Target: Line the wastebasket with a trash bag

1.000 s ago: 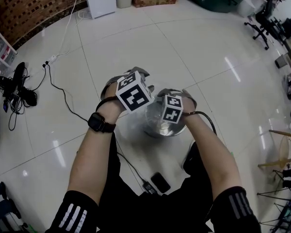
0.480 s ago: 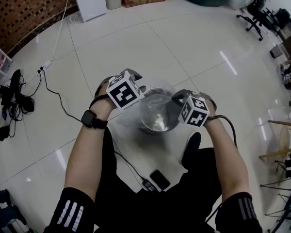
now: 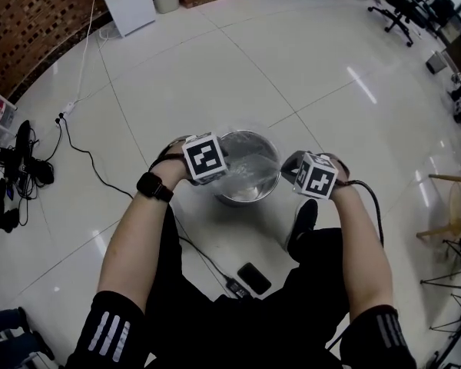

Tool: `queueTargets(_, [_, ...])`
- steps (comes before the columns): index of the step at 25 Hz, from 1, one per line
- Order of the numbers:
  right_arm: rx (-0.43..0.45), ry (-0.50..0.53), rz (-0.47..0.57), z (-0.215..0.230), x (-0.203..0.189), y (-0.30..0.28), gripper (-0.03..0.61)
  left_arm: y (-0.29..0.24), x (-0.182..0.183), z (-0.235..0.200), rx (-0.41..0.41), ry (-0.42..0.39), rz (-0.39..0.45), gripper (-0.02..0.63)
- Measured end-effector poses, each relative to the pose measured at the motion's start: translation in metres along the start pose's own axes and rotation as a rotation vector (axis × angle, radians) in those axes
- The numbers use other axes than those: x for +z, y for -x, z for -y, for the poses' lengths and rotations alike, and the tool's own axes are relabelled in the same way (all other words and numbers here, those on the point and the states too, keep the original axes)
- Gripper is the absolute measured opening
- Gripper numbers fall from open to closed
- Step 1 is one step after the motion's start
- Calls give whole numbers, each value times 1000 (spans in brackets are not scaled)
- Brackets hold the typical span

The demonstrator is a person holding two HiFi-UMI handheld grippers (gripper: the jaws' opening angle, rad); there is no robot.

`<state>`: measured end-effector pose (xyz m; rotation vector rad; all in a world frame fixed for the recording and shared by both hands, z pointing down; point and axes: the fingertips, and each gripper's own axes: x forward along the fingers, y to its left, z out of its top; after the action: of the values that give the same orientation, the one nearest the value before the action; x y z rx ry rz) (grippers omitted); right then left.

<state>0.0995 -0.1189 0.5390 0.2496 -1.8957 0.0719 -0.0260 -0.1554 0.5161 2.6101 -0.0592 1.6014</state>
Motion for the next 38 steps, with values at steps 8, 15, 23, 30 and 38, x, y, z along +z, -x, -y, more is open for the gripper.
queueTargets(8, [170, -49, -84, -23, -44, -34, 9, -58, -10, 38, -149, -31, -118, 103])
queueTargets(15, [231, -77, -110, -34, -58, -43, 8, -97, -21, 37, -173, 17, -155, 92])
queueTargets(23, [242, -47, -98, -40, -48, -33, 8, -76, 16, 0, -124, 84, -67, 92])
queueTargets(30, [239, -52, -86, -41, -60, -25, 8, -74, 43, -28, -96, 186, 12, 69])
queueTargets(38, [213, -30, -40, -38, -54, -22, 8, -159, 19, 16, -235, 122, -226, 77])
